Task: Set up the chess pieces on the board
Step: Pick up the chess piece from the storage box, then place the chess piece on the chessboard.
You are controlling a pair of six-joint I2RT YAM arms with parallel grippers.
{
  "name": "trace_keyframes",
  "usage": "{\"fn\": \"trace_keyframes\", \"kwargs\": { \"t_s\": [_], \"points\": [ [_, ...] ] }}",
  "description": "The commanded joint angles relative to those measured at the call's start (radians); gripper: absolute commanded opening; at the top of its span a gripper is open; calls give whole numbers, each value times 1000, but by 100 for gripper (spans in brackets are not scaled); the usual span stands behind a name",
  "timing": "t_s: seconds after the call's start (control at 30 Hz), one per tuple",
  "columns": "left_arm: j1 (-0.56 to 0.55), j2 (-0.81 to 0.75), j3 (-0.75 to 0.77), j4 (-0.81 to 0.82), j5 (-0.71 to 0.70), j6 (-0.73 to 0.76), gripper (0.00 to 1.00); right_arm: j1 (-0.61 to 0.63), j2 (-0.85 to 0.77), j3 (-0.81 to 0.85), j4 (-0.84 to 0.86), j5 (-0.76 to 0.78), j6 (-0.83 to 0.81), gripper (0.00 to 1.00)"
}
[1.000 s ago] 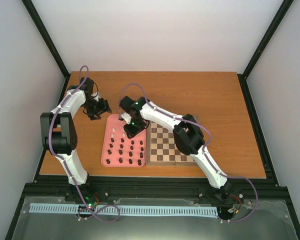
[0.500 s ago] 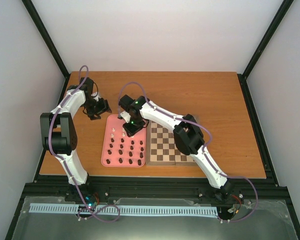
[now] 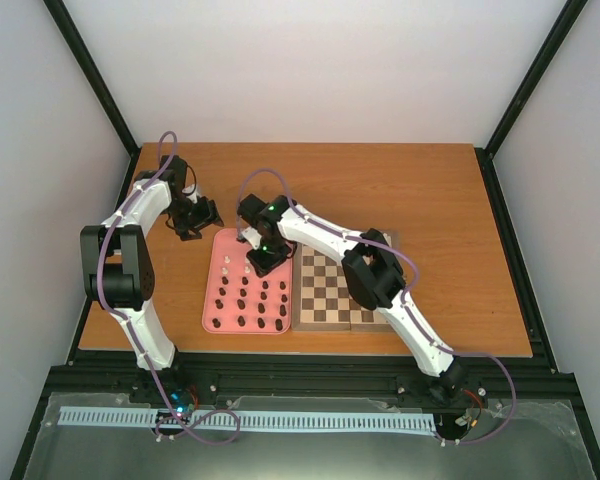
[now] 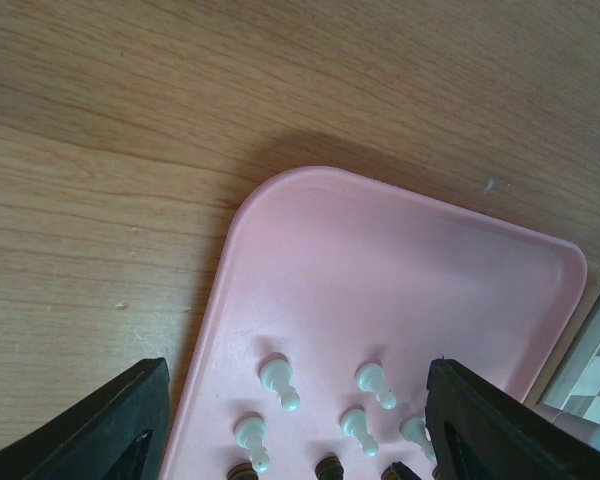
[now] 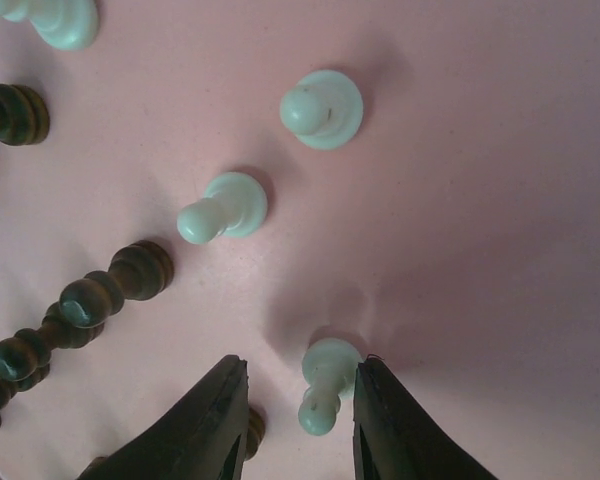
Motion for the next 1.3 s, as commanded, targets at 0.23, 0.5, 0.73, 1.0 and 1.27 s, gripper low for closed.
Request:
{"fn": "trace_keyframes", "kwargs": {
  "t_s": [0.23, 0.5, 0.73, 1.0, 1.27],
  "points": [
    [-3, -28, 5, 6, 16, 10, 79, 1, 1, 30, -18, 41, 3, 13],
    [-3, -31, 7, 4, 14, 10, 79, -12, -48, 28, -14, 110, 15, 3],
    [-3, -38, 8, 2, 6, 12, 79, -100, -258, -90, 21, 173, 82, 3],
    [-3, -33, 12, 0, 6, 13, 79, -269, -606, -575, 54, 200, 132, 3],
    [-3, -23, 8, 3, 8, 11, 79, -387, -823, -918, 123, 161, 159, 3]
  ]
}}
